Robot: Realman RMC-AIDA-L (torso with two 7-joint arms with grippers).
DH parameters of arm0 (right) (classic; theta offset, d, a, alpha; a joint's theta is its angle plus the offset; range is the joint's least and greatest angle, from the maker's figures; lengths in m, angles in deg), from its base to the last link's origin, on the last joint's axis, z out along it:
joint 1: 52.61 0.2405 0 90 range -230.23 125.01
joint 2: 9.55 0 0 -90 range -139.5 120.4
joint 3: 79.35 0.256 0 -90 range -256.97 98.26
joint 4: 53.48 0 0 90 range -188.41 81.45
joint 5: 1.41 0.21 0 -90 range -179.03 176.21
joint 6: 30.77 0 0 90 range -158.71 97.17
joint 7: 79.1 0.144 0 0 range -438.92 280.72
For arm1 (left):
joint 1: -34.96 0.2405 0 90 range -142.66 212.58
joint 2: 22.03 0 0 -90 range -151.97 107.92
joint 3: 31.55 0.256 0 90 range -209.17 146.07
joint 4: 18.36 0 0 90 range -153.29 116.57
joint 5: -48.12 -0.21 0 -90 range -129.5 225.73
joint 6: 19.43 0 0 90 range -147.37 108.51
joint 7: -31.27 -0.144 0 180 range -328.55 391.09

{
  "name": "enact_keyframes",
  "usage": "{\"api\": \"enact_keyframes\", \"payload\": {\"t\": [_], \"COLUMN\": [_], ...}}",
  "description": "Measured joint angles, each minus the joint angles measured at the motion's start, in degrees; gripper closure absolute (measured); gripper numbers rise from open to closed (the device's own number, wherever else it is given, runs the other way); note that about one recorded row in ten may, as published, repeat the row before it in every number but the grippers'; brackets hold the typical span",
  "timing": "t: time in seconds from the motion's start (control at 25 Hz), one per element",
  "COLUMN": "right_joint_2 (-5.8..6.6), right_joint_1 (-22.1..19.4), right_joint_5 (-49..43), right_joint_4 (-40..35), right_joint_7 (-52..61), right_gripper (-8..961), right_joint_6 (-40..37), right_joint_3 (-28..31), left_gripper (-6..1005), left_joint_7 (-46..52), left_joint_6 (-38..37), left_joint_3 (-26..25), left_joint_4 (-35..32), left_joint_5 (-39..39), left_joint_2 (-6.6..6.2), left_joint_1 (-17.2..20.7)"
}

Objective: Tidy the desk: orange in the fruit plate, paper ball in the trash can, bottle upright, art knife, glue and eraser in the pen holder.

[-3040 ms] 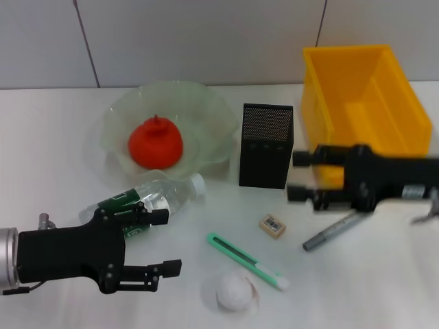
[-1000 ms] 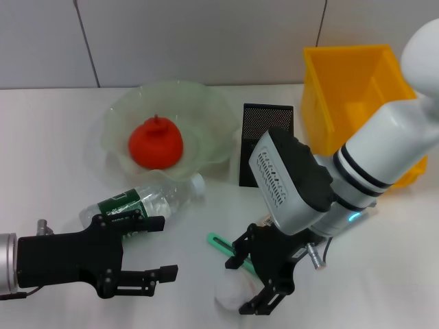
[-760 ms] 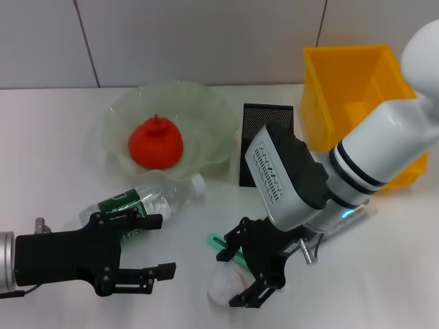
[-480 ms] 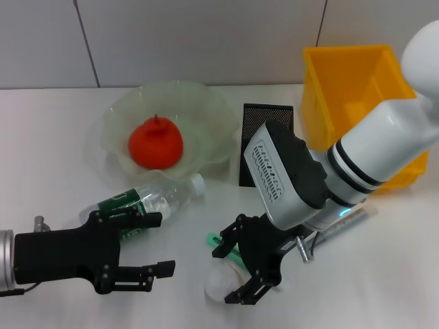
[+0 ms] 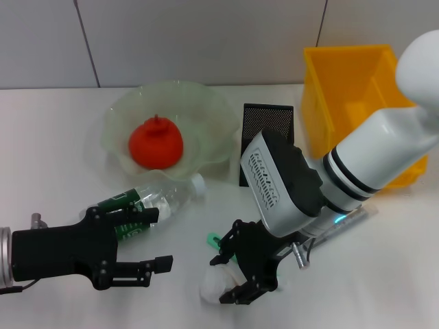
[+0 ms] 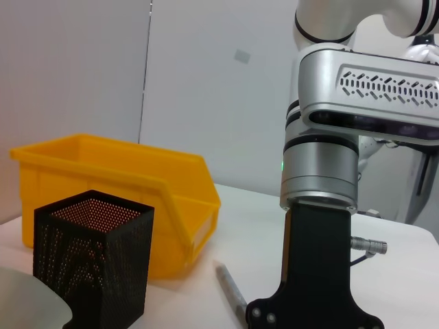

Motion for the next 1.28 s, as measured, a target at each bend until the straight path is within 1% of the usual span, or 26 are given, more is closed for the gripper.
{"api": "enact_keyframes", "payload": {"t": [0.12,0.2,0.24,0.28,0.32,0.44,0.48,0.52,0.6,0.72,0.84,0.88,0.92,1.08,1.12,1.28], "right_joint_2": [0.29,0.44,0.57,0.95,0.95,2.18,2.99,2.99,3.90,5.43,7.22,7.90,7.90,8.31,8.60,9.86], "right_joint_1": [-0.5,-1.5,-2.2,-3.8,-3.8,-6.7,-8.0,-8.0,-8.7,-9.1,-10.2,-11.4,-11.4,-13.8,-13.9,-12.8], "right_joint_5": [0.9,0.9,0.8,0.6,0.6,0.4,0.2,0.2,-0.1,-0.3,-0.4,-0.4,-0.4,-1.0,-1.4,-3.8], "right_joint_4": [-1.1,-2.9,-4.4,-7.9,-7.9,-15.4,-19.4,-19.4,-22.1,-22.8,-21.7,-20.9,-20.9,-17.8,-16.2,-10.7], "right_joint_7": [0.5,1.3,1.9,3.3,3.3,6.4,8.6,8.6,10.1,11.1,12.3,13.2,13.2,14.8,15.5,17.8], "right_gripper": [364,373,378,382,387,401,401,401,401,402,402,402,402,403,403,404], "right_joint_6": [-1.4,-3.4,-5.0,-8.3,-8.3,-15.3,-19.5,-19.5,-23.2,-25.6,-23.5,-19.2,-19.2,-6.7,-3.8,1.0], "right_joint_3": [1.1,2.9,4.6,8.6,8.6,18.3,25.1,25.1,32.9,43.1,49.9,51.9,51.9,52.8,52.7,52.4], "left_gripper": [159,160,160,160,160,161,161,162,162,163,163,163,164,164,165,166], "left_joint_7": [0.0,0.0,0.0,0.0,0.0,0.0,0.0,0.0,0.1,0.1,0.2,0.4,0.4,0.7,0.7,0.8], "left_joint_6": [0.0,0.0,0.0,0.0,0.0,0.0,0.0,0.0,0.0,0.0,0.0,0.0,0.0,0.1,0.1,0.1], "left_joint_3": [0.0,0.0,0.0,0.0,0.0,0.0,0.0,0.0,0.0,0.0,0.0,0.0,0.0,0.0,-0.1,-0.1], "left_joint_4": [0.0,0.0,0.0,0.0,0.0,0.0,0.0,0.0,0.0,0.0,0.0,0.0,0.0,0.0,0.0,0.0], "left_joint_5": [0.0,0.1,0.1,0.1,0.0,0.0,0.0,0.0,0.1,0.1,0.0,0.0,0.0,0.1,0.1,0.1], "left_joint_2": [0.00,0.01,0.00,0.01,0.01,0.01,0.01,0.01,0.01,0.00,0.01,0.01,0.01,0.01,0.01,0.00], "left_joint_1": [0.0,0.1,0.1,0.1,0.1,0.1,0.1,0.1,0.1,0.0,0.0,0.0,0.0,0.2,0.2,0.2]}}
